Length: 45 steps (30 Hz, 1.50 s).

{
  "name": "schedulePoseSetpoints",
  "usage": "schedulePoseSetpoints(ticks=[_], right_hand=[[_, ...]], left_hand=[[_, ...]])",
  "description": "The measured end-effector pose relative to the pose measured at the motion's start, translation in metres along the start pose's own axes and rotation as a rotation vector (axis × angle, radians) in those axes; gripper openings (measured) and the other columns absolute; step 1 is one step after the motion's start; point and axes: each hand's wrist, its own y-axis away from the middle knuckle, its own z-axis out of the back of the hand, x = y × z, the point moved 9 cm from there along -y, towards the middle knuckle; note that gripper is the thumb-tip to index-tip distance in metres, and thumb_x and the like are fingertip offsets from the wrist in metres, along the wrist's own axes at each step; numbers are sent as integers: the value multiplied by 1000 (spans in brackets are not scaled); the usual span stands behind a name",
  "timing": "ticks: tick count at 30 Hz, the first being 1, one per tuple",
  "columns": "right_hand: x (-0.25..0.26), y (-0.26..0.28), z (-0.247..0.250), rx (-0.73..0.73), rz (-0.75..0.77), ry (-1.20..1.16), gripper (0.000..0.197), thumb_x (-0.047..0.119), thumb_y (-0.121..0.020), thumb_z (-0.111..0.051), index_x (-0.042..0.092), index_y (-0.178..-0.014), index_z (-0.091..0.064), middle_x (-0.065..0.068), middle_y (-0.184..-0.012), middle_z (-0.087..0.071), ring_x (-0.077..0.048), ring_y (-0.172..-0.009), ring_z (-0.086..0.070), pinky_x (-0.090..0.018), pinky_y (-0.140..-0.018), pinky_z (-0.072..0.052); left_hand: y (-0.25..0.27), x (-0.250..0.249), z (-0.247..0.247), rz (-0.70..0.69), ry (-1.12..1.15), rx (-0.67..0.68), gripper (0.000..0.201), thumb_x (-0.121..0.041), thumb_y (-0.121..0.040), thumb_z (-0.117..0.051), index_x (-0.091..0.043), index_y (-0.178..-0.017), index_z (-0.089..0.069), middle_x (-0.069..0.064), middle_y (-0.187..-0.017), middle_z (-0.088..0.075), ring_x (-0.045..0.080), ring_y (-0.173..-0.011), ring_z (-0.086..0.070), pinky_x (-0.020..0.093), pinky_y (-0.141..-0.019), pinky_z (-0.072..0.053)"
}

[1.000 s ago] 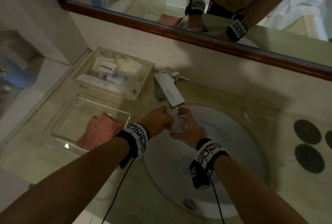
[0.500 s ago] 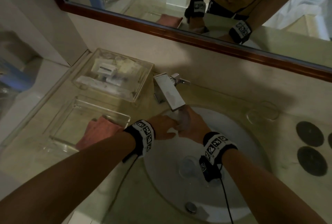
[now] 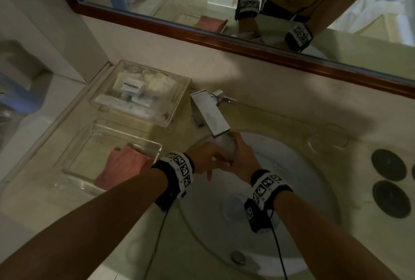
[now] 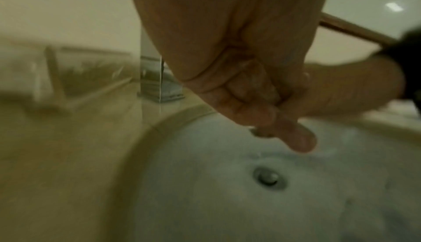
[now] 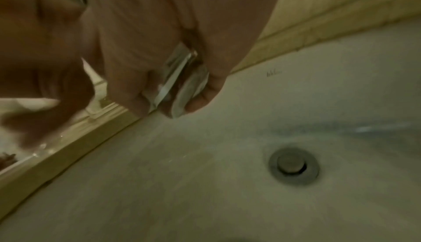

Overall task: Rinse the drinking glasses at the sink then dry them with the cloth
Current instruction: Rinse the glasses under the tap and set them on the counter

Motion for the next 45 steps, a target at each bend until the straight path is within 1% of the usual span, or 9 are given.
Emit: schedulePoseSetpoints(ticks=[2, 6, 12, 20, 23, 28, 31, 37, 45], right_hand=[[1, -1, 0, 63, 3, 78, 84, 23, -68, -86, 19, -137, -39, -3, -117, -61, -22, -103, -62, -36, -83, -54], [-5, 1, -3, 182, 47, 138, 84, 9, -66, -85, 19, -136, -38, -1, -117, -58, -21, -103, -60, -30, -78, -46], [-1, 2, 2, 88, 78, 77, 78, 15, -67, -87, 27, -130, -42, 5, -115, -59, -15, -100, -62, -23, -75, -50], [15, 2, 4, 82, 122, -15, 26, 42, -90, -56, 19, -89, -68, -10, -78, -59, -19, -64, -58, -30, -61, -49], [25, 10, 7, 85, 164, 197, 41, 21, -84, -74, 22, -120, -54, -1, -91, -64, -18, -80, -65, -33, -68, -57], [16, 3, 11, 212, 94, 224, 94, 8, -66, -86, 13, -144, -34, -7, -129, -51, -25, -120, -51, -35, -97, -45], [18, 5, 7, 234, 158, 267, 91, 5, -62, -88, 6, -139, -39, -2, -119, -45, -30, -118, -46, -40, -101, -41], [11, 7, 10, 136, 103, 57, 86, 4, -59, -88, 16, -127, -37, 0, -112, -58, -18, -98, -62, -25, -77, -53], [-7, 12, 9, -102, 11, -197, 72, 6, -68, -83, 28, -121, -40, 10, -110, -55, -4, -95, -60, -26, -79, -56]], left_hand=[[-3, 9, -7, -26, -519, 166, 40, -35, -95, -54, -15, -131, -56, 3, -134, -57, 24, -113, -59, 28, -97, -45], [-5, 13, -7, -70, -1027, 274, 43, -30, -98, -49, -14, -137, -43, 5, -143, -44, 27, -129, -43, 37, -105, -37], [-3, 7, -21, 32, 100, 99, 34, -24, -96, -55, -6, -124, -61, 4, -127, -62, 8, -52, -67, 21, -53, -54], [-4, -8, -2, 103, 275, -119, 34, -26, -97, -53, 6, -96, -63, 18, -74, -68, 13, -47, -67, 18, -36, -39], [-2, -14, -2, 103, 281, -118, 31, -28, -96, -55, 0, -107, -65, 14, -81, -69, 8, -44, -64, 20, -37, -41], [1, 5, -10, -39, -620, 164, 45, -38, -94, -54, -19, -135, -51, 1, -139, -51, 14, -118, -55, 28, -99, -39], [-2, 4, -6, -31, -918, 169, 37, -35, -100, -42, -14, -130, -53, 5, -134, -53, 27, -120, -52, 37, -94, -42], [4, -9, -9, -64, -263, 55, 23, -16, -96, -54, -10, -112, -70, 8, -107, -71, -7, -63, -61, 2, -63, -42], [6, -12, -6, 37, 266, -115, 23, -8, -90, -63, -10, -111, -71, 1, -105, -72, 9, -44, -64, 21, -44, -50]])
